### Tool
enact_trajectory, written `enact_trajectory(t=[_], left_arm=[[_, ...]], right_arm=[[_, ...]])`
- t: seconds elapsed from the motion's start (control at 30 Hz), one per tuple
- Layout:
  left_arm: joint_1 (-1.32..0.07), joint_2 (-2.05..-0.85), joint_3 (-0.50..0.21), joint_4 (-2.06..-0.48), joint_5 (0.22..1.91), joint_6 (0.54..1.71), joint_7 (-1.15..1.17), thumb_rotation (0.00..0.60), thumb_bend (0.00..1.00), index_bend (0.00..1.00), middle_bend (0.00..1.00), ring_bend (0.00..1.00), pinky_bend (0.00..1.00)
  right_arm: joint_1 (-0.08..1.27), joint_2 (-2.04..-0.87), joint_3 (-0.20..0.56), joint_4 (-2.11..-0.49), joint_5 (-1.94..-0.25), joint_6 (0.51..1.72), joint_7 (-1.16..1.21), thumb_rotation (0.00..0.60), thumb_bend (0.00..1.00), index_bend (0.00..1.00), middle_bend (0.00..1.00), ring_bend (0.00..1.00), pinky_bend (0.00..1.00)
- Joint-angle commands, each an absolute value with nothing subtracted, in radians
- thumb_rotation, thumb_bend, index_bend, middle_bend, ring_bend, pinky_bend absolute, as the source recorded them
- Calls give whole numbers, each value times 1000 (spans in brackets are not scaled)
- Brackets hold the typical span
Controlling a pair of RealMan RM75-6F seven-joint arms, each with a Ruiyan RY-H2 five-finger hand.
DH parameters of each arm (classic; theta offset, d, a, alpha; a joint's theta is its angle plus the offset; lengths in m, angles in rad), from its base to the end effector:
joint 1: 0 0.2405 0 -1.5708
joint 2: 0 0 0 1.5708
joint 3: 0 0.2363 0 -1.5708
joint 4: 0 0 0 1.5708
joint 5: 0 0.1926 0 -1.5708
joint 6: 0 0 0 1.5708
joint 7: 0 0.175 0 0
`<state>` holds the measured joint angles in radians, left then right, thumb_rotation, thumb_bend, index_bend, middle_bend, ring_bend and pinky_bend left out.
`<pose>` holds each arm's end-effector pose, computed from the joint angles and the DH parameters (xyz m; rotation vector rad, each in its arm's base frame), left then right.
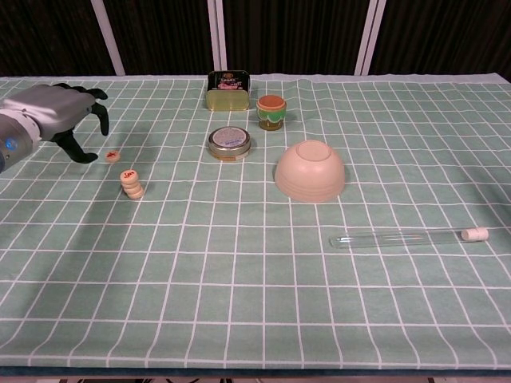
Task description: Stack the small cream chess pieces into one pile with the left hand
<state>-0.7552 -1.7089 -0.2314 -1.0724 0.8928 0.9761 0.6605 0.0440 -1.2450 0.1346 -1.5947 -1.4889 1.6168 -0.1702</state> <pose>-0.2015 0.4073 -0.0007 -1.6388 -0.7229 -0.5355 -0.2754 -0.2098 0.1679 1.2340 -0.7420 0.9361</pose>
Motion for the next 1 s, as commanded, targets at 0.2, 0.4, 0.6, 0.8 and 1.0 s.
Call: enact_trajectory(t=[0.2, 0.4, 0.6, 0.8, 1.0], left_arm=[[-780, -1756, -237, -995, 887, 945, 643, 600, 278, 395, 0, 0, 0], [-789, -1779, -239, -950, 881, 938, 652, 600, 278, 414, 0, 0, 0], [-797, -1802, -240, -914, 884, 932, 652, 600, 290, 438, 0, 0, 0], [-805, -1829, -237, -877, 891, 924, 656, 600, 297, 444, 0, 0, 0], [-811, -1852, -240, -850, 900, 920, 651, 600, 303, 448, 1, 0, 0]], right_arm=[[43, -1244, 135, -1597, -1486, 1615, -169, 600, 232, 90, 13, 0, 0], [43, -1242, 135, -1600, -1483, 1611, -166, 600, 232, 89, 13, 0, 0], [43, -1242, 135, -1601, -1485, 1613, -166, 600, 233, 89, 13, 0, 0], [43, -1242, 136, -1601, -1483, 1612, -168, 600, 232, 89, 13, 0, 0], [44, -1243, 138, -1600, -1480, 1612, -166, 600, 233, 90, 13, 0, 0]])
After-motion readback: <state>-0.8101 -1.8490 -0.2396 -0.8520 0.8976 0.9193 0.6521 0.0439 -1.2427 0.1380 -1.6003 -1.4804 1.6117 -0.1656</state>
